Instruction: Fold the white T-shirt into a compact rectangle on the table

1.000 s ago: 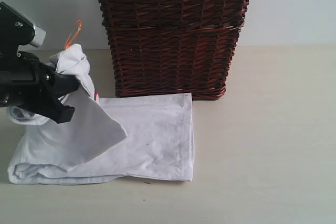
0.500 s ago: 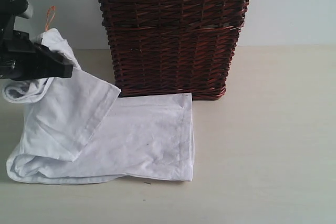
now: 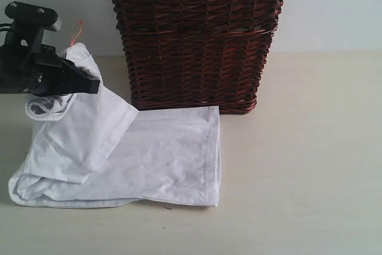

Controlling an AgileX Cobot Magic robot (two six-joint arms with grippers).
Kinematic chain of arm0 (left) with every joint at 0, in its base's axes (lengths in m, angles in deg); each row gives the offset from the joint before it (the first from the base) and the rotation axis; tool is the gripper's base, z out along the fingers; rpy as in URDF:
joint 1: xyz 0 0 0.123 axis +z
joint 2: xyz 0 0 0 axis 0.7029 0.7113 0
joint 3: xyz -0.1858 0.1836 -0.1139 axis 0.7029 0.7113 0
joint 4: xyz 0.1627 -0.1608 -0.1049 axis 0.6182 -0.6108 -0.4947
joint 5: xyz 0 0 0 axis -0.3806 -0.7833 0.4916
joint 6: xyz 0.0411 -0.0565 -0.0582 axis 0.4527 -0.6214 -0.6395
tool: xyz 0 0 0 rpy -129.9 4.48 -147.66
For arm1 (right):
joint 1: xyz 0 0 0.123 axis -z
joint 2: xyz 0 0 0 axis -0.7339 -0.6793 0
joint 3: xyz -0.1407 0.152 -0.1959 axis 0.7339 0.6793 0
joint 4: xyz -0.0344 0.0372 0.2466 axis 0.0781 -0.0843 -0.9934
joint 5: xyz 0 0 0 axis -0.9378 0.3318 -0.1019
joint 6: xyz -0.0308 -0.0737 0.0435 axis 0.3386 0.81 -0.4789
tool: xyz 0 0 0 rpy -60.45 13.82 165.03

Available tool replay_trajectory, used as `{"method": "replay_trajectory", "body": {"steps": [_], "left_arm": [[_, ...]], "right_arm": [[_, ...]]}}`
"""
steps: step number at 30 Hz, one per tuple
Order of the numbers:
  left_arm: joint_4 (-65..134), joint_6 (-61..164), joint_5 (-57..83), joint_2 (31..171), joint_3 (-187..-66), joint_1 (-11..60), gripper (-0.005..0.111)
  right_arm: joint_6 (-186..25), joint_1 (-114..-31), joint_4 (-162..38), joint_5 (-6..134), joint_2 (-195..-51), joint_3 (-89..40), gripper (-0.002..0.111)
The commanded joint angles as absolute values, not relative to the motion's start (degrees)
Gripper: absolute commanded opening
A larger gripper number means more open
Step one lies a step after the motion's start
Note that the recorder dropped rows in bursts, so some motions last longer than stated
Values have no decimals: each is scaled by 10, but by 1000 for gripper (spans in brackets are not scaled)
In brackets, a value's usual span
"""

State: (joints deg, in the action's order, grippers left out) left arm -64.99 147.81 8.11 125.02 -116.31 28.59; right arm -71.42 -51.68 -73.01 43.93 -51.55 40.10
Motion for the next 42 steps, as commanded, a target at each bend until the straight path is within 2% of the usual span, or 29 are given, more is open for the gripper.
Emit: {"method": "replay_trajectory", "body": {"steps": [1,5,7,29,42], "left_arm": [[-655,1463,65,1260,-1167,286,0],[-655,1459,-16,1260,-1167,281,0],[-655,1458,-15,1260,-1167,265,0],[-655,1405,5,1275,-1167,4,0],[-655,1446,9,1342,-1167,-16,0]], "right_arm": [[-711,-515,-730,446,-512,404,16],[-711,-515,-730,446,-512,404,16],[-711,-515,-730,446,-512,404,16],[-711,-515,-730,446,-512,404,16],[-711,-515,-730,446,-512,404,16]]}}
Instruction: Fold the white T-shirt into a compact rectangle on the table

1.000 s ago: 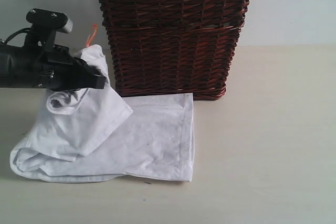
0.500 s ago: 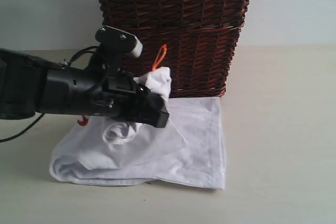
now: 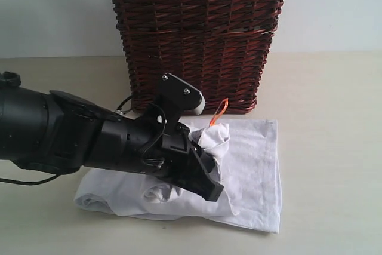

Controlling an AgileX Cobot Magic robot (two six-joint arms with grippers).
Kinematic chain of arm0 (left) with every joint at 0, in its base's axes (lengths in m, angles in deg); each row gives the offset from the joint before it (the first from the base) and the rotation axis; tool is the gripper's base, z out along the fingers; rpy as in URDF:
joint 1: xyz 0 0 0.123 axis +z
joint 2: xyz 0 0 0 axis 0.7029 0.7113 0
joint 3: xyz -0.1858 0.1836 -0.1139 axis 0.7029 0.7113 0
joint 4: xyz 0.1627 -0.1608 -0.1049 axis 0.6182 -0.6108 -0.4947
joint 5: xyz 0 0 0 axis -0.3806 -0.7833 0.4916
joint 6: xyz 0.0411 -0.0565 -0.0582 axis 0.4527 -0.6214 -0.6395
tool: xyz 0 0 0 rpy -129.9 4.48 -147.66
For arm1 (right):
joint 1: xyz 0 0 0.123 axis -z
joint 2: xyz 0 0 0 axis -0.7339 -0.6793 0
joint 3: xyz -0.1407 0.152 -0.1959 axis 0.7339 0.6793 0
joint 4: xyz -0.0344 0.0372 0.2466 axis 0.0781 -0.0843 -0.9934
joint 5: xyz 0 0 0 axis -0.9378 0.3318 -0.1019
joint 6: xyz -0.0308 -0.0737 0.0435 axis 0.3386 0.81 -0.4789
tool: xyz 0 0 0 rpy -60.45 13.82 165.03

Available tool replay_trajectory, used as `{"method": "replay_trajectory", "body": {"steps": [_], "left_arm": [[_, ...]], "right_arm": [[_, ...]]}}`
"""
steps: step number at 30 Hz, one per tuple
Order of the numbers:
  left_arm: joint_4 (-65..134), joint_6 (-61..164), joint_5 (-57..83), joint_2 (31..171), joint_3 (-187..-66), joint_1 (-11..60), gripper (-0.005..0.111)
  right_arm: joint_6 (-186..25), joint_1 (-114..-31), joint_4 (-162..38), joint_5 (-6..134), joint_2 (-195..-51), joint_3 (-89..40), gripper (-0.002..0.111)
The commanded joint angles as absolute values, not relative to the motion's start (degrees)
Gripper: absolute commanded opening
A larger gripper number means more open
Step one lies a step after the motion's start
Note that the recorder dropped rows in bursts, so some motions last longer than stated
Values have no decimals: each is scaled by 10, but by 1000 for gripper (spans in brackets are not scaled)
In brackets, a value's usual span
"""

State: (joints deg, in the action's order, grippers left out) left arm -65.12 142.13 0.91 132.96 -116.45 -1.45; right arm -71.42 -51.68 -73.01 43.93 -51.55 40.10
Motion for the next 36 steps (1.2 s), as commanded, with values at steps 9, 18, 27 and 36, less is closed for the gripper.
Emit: {"method": "replay_trajectory", "body": {"steps": [9,18,27,36], "left_arm": [[-655,1449,-38,1342,-1181,-16,10],[-655,1447,-137,1349,-1183,-18,57],[-655,1445,-77,1330,-1183,-28,56],[-655,1448,-16,1234,-1181,106,23]], "right_arm": [[-711,-515,-730,446,-512,404,16],[-711,-515,-730,446,-512,404,16],[-711,-515,-730,446,-512,404,16],[-711,-515,-730,446,-512,404,16]]}}
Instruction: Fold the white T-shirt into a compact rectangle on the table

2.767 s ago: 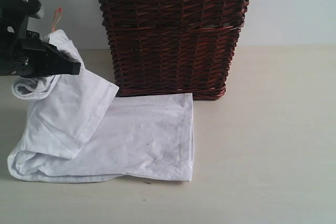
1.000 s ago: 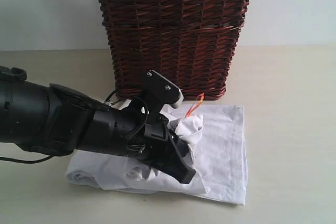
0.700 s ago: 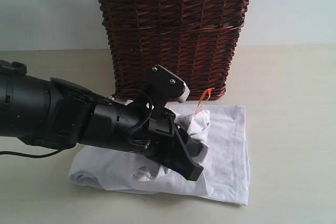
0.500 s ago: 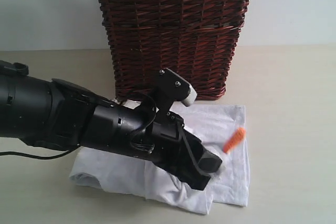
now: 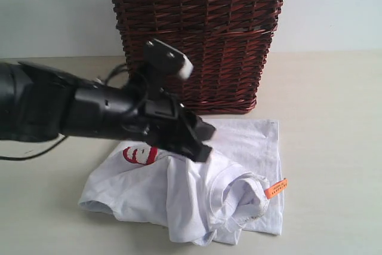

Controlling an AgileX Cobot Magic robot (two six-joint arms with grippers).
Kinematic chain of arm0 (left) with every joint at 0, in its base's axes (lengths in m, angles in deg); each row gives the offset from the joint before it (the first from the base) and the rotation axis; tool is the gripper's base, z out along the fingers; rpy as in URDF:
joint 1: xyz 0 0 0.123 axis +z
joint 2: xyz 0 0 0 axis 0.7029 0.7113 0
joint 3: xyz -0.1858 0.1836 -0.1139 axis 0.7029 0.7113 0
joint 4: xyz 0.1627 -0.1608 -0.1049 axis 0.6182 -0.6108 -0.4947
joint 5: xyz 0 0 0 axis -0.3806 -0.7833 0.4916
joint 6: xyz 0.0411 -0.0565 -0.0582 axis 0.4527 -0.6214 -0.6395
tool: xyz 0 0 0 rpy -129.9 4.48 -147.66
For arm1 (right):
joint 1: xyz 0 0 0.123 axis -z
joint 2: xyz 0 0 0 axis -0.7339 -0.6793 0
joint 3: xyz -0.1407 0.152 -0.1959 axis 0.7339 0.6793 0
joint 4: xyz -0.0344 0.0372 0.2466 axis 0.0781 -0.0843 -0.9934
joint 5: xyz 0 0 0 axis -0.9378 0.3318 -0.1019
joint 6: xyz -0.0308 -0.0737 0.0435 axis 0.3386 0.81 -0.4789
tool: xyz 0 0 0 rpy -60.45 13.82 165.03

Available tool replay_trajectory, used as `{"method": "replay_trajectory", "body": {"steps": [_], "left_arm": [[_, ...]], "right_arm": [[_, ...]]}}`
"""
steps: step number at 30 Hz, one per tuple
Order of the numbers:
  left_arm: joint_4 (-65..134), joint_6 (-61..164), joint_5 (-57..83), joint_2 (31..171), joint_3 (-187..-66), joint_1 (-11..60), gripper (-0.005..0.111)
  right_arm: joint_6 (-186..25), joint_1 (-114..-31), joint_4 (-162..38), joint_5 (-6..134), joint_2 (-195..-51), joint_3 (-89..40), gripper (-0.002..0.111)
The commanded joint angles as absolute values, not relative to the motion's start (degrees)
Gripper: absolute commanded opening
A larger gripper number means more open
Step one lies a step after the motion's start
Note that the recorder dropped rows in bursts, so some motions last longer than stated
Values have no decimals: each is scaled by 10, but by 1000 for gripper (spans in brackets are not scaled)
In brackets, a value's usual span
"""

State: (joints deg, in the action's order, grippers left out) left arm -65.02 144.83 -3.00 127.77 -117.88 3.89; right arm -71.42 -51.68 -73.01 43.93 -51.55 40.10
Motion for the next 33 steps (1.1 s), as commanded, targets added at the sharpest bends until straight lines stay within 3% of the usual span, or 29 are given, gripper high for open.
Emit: {"method": "replay_trajectory", "body": {"steps": [1,5,13,24,33], "left_arm": [[-655,1444,-16,1221,-1176,128,20],[-655,1409,-16,1166,-1150,215,0],[-655,1315,-6,1061,-1089,348,0],[-651,1342,48,705,-1065,355,0],[-579,1385,73,477,-900,355,0]], "right_arm": [[-711,-515,-730,446,-512,404,16],[-711,-515,-730,446,-512,404,16],[-711,-515,-730,446,-512,404,16],[-711,-515,-730,446,-512,404,16],[-711,-515,-730,446,-512,404,16]]}}
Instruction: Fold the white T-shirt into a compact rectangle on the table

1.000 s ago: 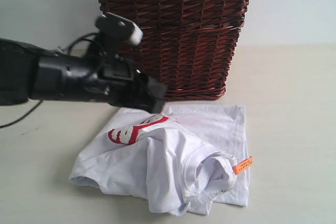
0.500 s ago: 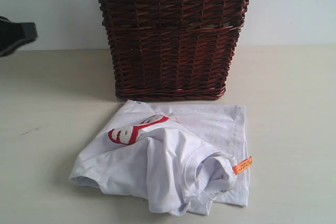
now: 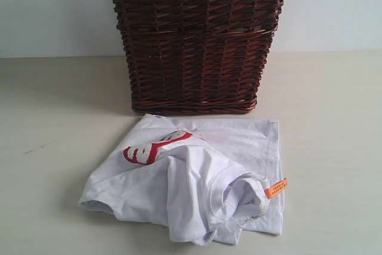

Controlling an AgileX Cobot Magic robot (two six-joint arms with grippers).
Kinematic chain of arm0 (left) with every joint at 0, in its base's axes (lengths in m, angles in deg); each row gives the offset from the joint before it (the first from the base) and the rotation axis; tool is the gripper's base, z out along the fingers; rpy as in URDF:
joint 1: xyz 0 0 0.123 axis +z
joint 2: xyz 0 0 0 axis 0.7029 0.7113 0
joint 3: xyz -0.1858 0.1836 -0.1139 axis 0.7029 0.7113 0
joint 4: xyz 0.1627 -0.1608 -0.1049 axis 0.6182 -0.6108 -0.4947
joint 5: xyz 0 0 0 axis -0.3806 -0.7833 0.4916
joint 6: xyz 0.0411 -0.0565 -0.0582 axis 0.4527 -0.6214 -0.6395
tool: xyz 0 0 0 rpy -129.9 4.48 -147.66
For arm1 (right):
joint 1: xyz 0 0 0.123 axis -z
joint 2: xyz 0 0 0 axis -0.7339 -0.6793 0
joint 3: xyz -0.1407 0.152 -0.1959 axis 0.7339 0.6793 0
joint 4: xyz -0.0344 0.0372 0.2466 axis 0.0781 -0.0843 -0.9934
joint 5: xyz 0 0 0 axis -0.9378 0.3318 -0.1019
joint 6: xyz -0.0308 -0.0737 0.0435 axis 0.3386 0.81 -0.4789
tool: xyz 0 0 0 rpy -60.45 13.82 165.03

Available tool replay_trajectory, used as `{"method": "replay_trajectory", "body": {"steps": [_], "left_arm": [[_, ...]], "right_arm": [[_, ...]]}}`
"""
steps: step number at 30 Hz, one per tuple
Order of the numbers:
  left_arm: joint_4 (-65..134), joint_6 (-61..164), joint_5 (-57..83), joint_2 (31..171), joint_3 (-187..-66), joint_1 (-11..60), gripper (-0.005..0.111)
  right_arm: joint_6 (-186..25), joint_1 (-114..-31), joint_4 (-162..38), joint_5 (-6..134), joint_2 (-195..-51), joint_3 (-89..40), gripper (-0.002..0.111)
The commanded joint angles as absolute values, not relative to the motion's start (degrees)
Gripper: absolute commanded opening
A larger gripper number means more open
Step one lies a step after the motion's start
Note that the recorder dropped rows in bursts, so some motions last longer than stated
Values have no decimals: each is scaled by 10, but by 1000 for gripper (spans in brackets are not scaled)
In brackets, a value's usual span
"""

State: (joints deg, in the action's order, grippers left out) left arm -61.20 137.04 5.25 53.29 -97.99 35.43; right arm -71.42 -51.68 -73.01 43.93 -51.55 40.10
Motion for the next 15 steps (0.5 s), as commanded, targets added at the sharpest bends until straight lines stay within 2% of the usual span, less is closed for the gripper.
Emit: {"method": "replay_trajectory", "body": {"steps": [1,7,15], "left_arm": [[-579,1385,84,463,-874,355,0],[-575,1386,117,402,-751,355,0],[-563,1387,126,398,-673,341,0]], "right_arm": [[-711,-515,-730,446,-512,404,16],[-711,-515,-730,446,-512,404,16],[-711,-515,-730,446,-512,404,16]]}}
